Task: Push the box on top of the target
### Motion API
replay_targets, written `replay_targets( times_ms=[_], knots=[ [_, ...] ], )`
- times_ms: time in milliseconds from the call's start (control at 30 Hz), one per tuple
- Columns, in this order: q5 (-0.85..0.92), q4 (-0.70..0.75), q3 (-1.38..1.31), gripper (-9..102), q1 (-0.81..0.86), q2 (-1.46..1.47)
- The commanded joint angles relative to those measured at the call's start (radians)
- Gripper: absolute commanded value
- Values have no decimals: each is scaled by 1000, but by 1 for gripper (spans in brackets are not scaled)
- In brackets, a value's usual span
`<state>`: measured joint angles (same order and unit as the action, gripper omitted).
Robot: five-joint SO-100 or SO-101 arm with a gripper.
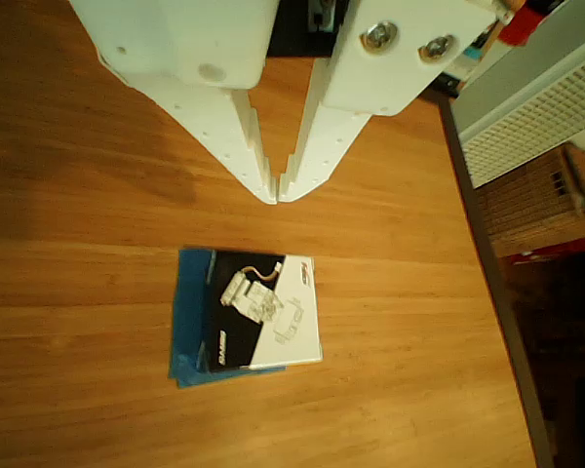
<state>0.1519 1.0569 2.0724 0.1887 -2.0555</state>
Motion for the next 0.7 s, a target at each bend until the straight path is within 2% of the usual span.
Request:
replay_targets(
  times_ms=[0,300,667],
  knots=[
    [6,9,84,0,9,-167],
    [74,-3,333,0,-6,-457],
    [114,38,459,0,-25,-641]
  ],
)
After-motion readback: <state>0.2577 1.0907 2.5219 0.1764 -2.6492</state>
